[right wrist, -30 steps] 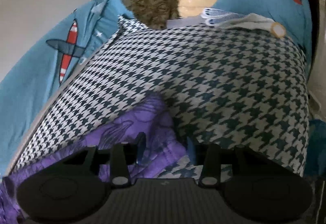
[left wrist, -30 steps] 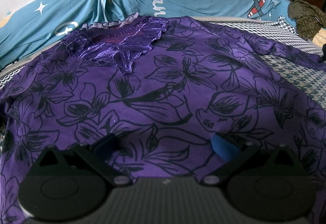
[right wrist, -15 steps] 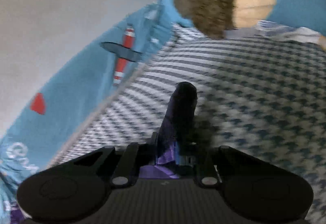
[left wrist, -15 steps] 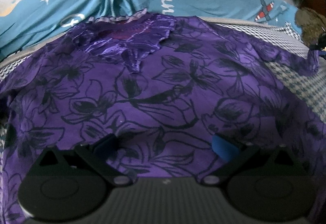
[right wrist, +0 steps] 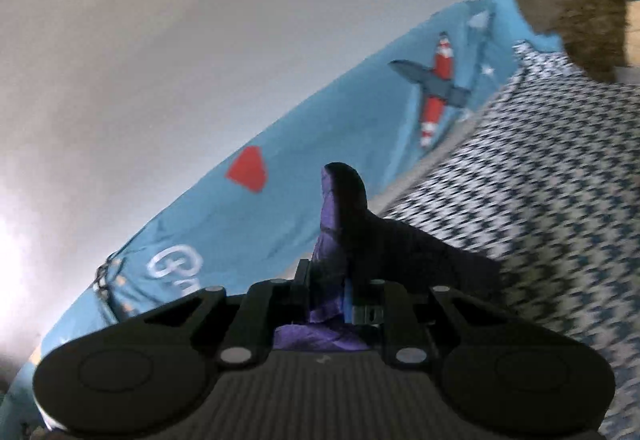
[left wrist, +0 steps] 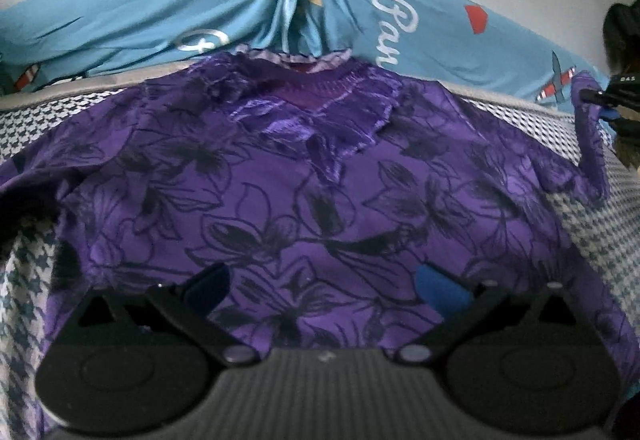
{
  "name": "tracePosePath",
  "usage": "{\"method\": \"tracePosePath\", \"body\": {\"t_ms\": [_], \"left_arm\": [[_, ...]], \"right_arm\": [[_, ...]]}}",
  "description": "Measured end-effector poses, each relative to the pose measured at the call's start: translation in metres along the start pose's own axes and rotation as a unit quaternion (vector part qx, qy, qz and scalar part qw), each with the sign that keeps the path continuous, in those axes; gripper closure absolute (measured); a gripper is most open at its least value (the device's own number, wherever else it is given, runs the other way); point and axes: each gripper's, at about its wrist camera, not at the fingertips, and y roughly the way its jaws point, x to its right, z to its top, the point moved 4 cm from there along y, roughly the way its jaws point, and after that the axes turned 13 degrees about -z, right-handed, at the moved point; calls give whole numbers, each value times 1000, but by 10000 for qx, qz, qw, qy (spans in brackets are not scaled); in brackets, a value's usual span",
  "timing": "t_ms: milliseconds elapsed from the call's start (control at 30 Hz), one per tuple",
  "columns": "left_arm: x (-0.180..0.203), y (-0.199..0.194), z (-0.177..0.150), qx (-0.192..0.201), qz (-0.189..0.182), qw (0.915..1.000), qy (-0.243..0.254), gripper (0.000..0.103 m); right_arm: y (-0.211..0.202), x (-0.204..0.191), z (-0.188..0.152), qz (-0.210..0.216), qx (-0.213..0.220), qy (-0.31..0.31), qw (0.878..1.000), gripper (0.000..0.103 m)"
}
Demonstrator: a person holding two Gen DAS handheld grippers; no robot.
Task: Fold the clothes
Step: 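Grasp the sleeve cuff with the right tool and lift it, then carry the held sleeve across the garment body with the right tool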
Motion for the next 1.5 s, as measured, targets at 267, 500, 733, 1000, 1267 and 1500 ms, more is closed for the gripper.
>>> {"method": "tracePosePath", "body": {"t_ms": [267, 500, 733, 1000, 1267, 1500], "left_arm": [[-16, -9, 4, 77, 144, 9997, -187, 0], [-39, -23, 10, 251, 344, 9979, -488, 0], [-68, -40, 12, 475, 777, 9926, -800, 0], [-96, -58, 7, 587, 1199, 9854, -1059, 0], [-116, -68, 0, 622, 1515, 9788, -1227, 0], [-115, -69, 1, 644, 1551, 9781, -1230, 0]], "right_arm": [[5, -58, -18, 573, -108, -297, 9979, 86], [0, -119, -44, 1250, -199, -766, 9890, 86], [-15, -190, -94, 2103, -424, -1578, 9639, 86], [-22, -240, -167, 2647, -885, -2278, 9328, 86], [-16, -269, -226, 2875, -1279, -2746, 9086, 83], [-9, -267, -238, 2959, -1902, -2718, 8958, 78]]}}
